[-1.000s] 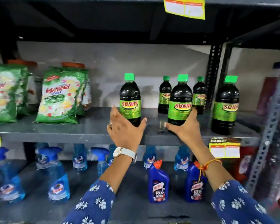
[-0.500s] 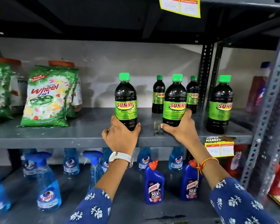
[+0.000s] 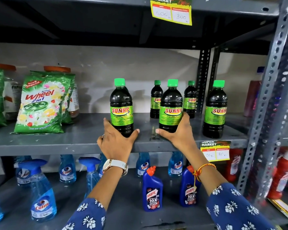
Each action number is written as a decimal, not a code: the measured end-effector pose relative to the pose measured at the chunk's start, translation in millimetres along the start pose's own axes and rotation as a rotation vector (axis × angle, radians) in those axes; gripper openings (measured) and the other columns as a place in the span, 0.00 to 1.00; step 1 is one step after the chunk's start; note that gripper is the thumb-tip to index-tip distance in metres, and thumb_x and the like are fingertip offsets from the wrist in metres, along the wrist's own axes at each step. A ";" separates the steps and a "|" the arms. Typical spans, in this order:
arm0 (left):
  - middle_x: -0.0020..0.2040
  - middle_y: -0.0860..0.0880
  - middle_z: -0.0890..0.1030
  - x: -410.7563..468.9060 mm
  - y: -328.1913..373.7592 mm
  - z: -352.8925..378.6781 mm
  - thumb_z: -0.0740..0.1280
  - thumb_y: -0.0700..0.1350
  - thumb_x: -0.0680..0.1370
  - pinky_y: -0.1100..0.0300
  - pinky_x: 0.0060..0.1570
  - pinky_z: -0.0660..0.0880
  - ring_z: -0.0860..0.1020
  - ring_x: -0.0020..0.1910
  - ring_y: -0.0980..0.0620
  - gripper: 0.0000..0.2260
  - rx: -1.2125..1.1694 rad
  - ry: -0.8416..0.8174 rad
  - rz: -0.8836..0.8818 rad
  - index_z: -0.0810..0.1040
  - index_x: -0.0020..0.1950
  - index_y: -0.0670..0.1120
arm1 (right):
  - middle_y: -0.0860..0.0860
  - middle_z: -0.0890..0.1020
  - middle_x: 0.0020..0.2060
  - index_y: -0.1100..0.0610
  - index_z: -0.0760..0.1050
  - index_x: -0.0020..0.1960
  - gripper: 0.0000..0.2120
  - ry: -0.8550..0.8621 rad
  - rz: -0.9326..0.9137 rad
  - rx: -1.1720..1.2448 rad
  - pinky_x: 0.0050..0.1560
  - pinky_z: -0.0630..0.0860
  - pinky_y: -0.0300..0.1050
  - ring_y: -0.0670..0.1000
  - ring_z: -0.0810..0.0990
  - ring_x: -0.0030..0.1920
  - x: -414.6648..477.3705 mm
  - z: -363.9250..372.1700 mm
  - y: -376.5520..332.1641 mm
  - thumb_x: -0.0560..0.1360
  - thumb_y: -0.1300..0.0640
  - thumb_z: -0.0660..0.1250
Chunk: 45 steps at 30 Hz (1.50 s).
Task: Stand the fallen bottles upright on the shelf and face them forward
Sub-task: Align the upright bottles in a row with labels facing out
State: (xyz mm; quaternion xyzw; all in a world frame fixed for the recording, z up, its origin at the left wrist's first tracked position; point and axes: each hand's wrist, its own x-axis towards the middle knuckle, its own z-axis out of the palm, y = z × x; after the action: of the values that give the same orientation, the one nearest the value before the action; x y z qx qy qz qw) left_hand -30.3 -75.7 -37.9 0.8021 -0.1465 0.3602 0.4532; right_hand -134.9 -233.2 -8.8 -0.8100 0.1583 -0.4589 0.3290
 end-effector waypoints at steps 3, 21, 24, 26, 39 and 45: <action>0.70 0.34 0.63 -10.0 10.4 -2.4 0.71 0.64 0.65 0.42 0.64 0.60 0.65 0.66 0.37 0.47 -0.041 0.153 0.083 0.56 0.71 0.35 | 0.55 0.66 0.66 0.55 0.55 0.71 0.47 0.100 -0.102 0.016 0.65 0.67 0.45 0.48 0.66 0.64 -10.6 -19.9 -0.6 0.62 0.41 0.75; 0.43 0.41 0.83 -53.8 108.1 65.9 0.73 0.62 0.63 0.48 0.58 0.64 0.81 0.41 0.43 0.38 0.005 -0.065 0.138 0.67 0.61 0.36 | 0.51 0.76 0.55 0.59 0.64 0.67 0.40 -0.102 0.173 0.037 0.54 0.67 0.40 0.47 0.73 0.52 29.1 -137.4 81.1 0.61 0.56 0.79; 0.40 0.42 0.83 -52.7 107.4 69.1 0.73 0.63 0.63 0.48 0.58 0.65 0.81 0.39 0.43 0.37 0.029 -0.067 0.144 0.69 0.58 0.37 | 0.47 0.74 0.50 0.57 0.68 0.64 0.33 -0.116 0.132 0.040 0.53 0.67 0.38 0.46 0.73 0.50 27.3 -138.7 79.4 0.62 0.57 0.78; 0.40 0.42 0.83 -52.5 107.6 70.2 0.72 0.65 0.63 0.48 0.58 0.65 0.81 0.40 0.43 0.37 0.038 -0.076 0.137 0.69 0.58 0.38 | 0.47 0.75 0.50 0.56 0.68 0.63 0.33 -0.127 0.115 0.041 0.53 0.68 0.39 0.46 0.74 0.50 27.5 -139.4 80.6 0.62 0.56 0.79; 0.37 0.42 0.82 -55.0 109.0 65.9 0.71 0.65 0.63 0.49 0.53 0.67 0.80 0.37 0.43 0.34 0.033 -0.085 0.118 0.70 0.52 0.37 | 0.54 0.80 0.57 0.55 0.70 0.60 0.32 -0.104 0.097 -0.032 0.53 0.70 0.41 0.47 0.75 0.49 29.2 -138.6 88.3 0.61 0.51 0.79; 0.44 0.42 0.83 -55.8 110.3 59.2 0.68 0.68 0.64 0.50 0.52 0.68 0.81 0.42 0.43 0.40 0.009 -0.152 0.107 0.67 0.60 0.38 | 0.53 0.80 0.58 0.54 0.69 0.61 0.32 -0.121 0.084 -0.062 0.52 0.70 0.40 0.47 0.76 0.50 25.3 -137.3 90.1 0.62 0.49 0.77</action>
State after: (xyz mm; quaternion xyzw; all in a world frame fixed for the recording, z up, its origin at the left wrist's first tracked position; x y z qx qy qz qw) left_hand -104.7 -190.4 -28.5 0.8203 -0.2215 0.3225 0.4172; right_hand -233.8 -366.6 -4.0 -0.8387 0.1860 -0.3896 0.3319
